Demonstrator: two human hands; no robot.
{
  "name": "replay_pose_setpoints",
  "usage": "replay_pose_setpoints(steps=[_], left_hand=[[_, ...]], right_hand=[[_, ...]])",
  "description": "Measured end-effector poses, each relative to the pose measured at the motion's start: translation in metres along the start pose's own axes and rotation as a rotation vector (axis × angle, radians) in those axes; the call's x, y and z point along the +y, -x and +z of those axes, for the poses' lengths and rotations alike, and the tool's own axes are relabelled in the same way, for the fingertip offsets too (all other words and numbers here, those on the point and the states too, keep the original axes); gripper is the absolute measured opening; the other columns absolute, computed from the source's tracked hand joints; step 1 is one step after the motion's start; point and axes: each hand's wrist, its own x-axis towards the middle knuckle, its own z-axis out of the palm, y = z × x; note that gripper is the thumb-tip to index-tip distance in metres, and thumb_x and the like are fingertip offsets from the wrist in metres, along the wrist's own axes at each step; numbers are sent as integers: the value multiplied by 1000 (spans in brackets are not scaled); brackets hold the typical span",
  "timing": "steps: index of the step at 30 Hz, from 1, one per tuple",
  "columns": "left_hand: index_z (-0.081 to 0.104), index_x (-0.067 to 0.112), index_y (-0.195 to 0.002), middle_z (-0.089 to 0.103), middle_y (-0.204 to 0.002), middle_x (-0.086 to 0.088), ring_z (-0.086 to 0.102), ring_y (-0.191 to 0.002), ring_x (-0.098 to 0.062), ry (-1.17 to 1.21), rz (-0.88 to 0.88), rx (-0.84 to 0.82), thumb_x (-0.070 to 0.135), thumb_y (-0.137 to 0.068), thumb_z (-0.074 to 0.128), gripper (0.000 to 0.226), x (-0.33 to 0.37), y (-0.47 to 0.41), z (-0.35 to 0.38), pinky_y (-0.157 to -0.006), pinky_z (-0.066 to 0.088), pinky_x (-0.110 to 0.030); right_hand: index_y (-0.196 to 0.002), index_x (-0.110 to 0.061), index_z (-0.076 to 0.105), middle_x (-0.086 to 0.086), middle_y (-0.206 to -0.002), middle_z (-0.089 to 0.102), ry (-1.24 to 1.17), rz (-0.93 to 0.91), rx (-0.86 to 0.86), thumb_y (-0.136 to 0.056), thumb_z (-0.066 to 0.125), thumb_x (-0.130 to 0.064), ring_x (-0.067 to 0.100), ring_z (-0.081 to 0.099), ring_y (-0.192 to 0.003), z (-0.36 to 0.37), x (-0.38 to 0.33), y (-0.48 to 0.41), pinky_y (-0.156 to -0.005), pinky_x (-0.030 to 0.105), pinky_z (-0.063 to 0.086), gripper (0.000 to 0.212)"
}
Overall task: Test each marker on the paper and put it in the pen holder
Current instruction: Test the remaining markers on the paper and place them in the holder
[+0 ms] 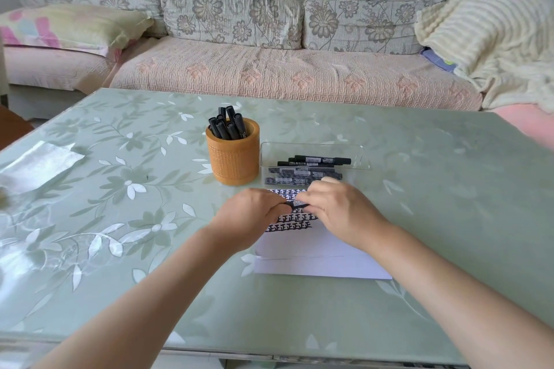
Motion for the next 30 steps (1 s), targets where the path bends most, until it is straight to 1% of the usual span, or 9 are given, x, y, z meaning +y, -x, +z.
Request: replay_pose_setpoints(steps=[3, 6, 10, 14, 17, 20, 24, 27, 30], left_hand=[[58, 17, -76, 53, -68, 7, 46, -65, -9, 55, 50, -1, 34, -96, 55, 27, -2, 0, -2, -59, 37, -28], [69, 19, -89, 56, -73, 9, 47, -72, -9, -54, 216, 90, 35, -93, 57, 20, -12, 0, -1, -61, 43, -30], [70, 22, -96, 61, -79, 10, 50, -75, -13, -140, 296, 161, 43, -92, 47, 32, -20, 0, -3, -59, 43, -26], [68, 20, -91, 59, -76, 8, 52, -73, -13, -121, 233, 103, 48, -94, 40, 40, -23, 3, -2, -59, 44, -31], [68, 19, -92, 59, -80, 8, 53, -76, -11, -73, 127, 116, 49, -95, 38, 42, -31, 6, -6, -61, 40, -26], [68, 24, -103, 55, -94, 10, 51, -83, -10, -88, 55, 153, 34, -98, 49, 21, -42, 7, -7, -65, 39, -25], [66, 23, -118, 57, -107, 4, 55, -97, -21, -214, -67, 118, 30, -96, 55, 25, -50, 11, -2, -73, 46, -34], [64, 24, -107, 60, -100, 5, 53, -97, -21, -262, -92, 105, 35, -92, 60, 19, -50, 12, 0, -76, 46, -34], [62, 25, -101, 59, -97, 8, 50, -95, -19, -271, -109, 116, 37, -91, 58, 16, -48, 12, 0, -76, 45, -33]], right_hand=[[-98, -15, 70, 0, -78, 58, 45, -30, 33, -86, 61, -19, 25, 51, -71, -4, -1, 0, -61, 35, 48, 15], [-107, -16, 70, 0, -87, 65, -76, 104, -37, -95, 56, -26, 25, 59, -82, -5, -8, 1, -69, 38, 48, 21], [-88, -8, 60, 7, -75, 60, -236, 256, -155, -100, 48, -35, 28, 53, -76, -6, -11, -1, -71, 39, 44, 31], [-112, -23, 70, -5, -93, 66, -76, 146, -58, -97, 55, -33, 19, 59, -90, -5, -7, 0, -69, 30, 41, 23], [-111, -25, 71, -8, -88, 64, -43, 130, 4, -91, 60, -32, 19, 60, -86, -7, 2, 4, -65, 30, 43, 24], [-117, -23, 68, -5, -97, 65, -81, 195, -2, -94, 59, -30, 22, 61, -91, -4, 7, 9, -69, 31, 42, 25], [-130, -21, 61, -8, -100, 57, -189, 250, -44, -99, 50, -24, 20, 59, -96, 1, 8, 12, -83, 35, 46, 33], [-146, -27, 42, -22, -100, 44, -283, 281, -60, -102, 43, -18, 4, 46, -94, 0, 7, 14, -83, 23, 36, 45], [-134, -32, 46, -24, -110, 46, -366, 281, -31, -98, 45, -9, -5, 43, -94, -3, 5, 16, -82, 13, 32, 43]])
